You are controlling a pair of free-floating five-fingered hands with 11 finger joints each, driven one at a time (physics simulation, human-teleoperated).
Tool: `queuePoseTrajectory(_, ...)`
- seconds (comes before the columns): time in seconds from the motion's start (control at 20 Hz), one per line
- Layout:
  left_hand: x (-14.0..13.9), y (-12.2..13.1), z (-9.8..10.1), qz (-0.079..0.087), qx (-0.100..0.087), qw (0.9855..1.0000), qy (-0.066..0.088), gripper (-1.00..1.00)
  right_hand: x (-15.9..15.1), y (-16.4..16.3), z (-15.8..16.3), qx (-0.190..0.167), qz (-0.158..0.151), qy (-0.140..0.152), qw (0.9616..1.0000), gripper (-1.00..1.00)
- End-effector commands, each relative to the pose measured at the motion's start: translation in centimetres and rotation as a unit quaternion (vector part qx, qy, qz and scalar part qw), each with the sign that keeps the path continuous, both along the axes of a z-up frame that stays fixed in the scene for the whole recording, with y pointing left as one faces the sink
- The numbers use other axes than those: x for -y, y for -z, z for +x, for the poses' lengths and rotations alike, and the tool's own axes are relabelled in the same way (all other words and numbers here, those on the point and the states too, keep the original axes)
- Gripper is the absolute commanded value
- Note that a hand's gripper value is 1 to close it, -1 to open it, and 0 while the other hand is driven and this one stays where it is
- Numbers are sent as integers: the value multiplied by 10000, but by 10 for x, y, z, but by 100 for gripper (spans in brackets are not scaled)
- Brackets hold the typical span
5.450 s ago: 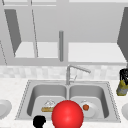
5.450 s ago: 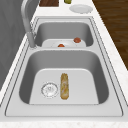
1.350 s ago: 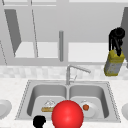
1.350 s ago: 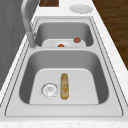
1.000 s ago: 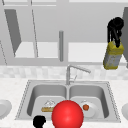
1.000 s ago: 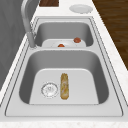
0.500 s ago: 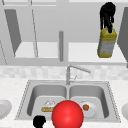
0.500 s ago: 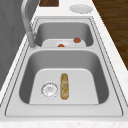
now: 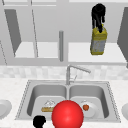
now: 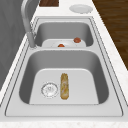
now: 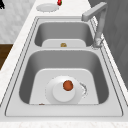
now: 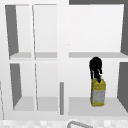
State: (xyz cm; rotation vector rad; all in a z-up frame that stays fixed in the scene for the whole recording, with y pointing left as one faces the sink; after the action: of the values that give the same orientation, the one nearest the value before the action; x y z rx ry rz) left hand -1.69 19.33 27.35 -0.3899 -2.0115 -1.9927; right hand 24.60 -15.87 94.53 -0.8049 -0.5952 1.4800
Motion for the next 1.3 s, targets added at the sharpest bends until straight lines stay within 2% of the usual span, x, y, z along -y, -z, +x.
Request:
queuePoseTrajectory(0.0, 0, 0, 0, 0, 0, 10000, 0, 0, -6, 12, 19, 153, -154, 0, 9998, 100)
queuePoseTrajectory(0.3, 0, 0, 0, 0, 0, 10000, 0, 0, -17, 15, 65, -11, -12, 71, 10000, 100)
queuePoseTrajectory(0.6, 0, 0, 0, 0, 0, 10000, 0, 0, -29, 20, 108, 13, -35, 73, 10000, 100)
queuePoseTrajectory(0.8, 0, 0, 0, 0, 0, 10000, 0, 0, -34, 42, 120, 138, -111, -5, 9998, 100)
queuePoseTrajectory(1.0, 0, 0, 0, 0, 0, 10000, 0, 0, -38, 48, 153, 234, -29, 20, 9997, 100)
queuePoseTrajectory(1.25, 0, 0, 0, 0, 0, 10000, 0, 0, -41, 53, 189, 151, 57, 22, 9999, 100)
